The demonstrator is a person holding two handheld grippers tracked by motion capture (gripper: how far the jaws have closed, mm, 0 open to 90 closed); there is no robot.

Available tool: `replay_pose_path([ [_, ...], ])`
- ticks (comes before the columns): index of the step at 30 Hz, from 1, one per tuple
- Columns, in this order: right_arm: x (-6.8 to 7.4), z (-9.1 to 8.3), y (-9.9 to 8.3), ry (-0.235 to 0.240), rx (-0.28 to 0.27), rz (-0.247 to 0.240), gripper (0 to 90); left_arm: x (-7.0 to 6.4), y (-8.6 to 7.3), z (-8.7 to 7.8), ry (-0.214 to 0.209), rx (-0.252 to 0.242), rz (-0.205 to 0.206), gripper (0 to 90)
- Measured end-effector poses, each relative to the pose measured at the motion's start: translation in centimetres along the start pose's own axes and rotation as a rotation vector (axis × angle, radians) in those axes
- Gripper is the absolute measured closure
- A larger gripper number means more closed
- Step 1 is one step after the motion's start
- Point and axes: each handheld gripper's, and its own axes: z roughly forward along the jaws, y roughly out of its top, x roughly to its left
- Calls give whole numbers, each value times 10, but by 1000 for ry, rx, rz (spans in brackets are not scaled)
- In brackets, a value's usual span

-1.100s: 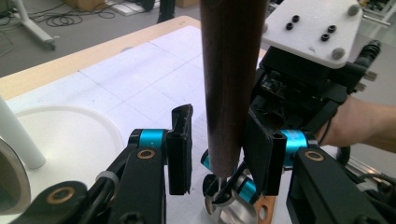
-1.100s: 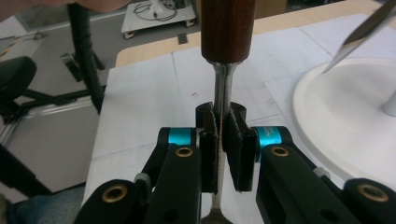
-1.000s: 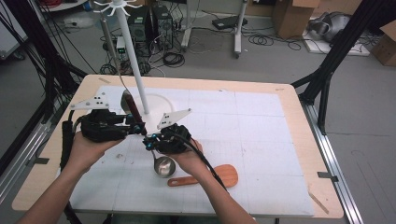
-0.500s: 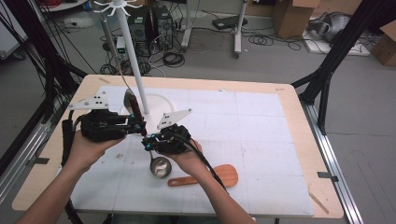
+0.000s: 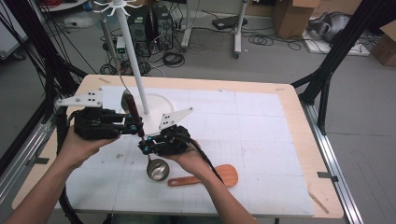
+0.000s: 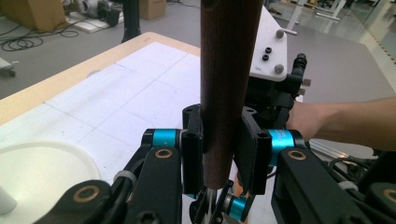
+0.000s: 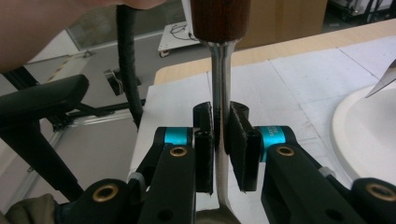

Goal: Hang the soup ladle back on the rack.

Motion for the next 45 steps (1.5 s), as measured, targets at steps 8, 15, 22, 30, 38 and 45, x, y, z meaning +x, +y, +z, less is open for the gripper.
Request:
replay_pose_path([
  [8, 1, -3, 1, 7, 2, -18, 832, 3, -1, 1, -22, 15, -3, 733],
  [15, 4, -2, 1, -78, 17, -20, 844, -3, 0, 8, 78, 35, -4, 659],
  [22, 7, -4, 3, -200, 5, 8, 844, -11, -3, 22, 199, 53, 7, 637],
  [30, 8, -8, 3, -181, -5, 3, 836, -9, -1, 18, 136, 29, -4, 733],
  [38, 5, -9, 3, -89, -29, -11, 808, -4, 2, 8, 34, 0, 3, 734],
  [45, 7, -7, 3, -48, -19, -27, 828, 0, 2, 5, -18, 6, 9, 734],
])
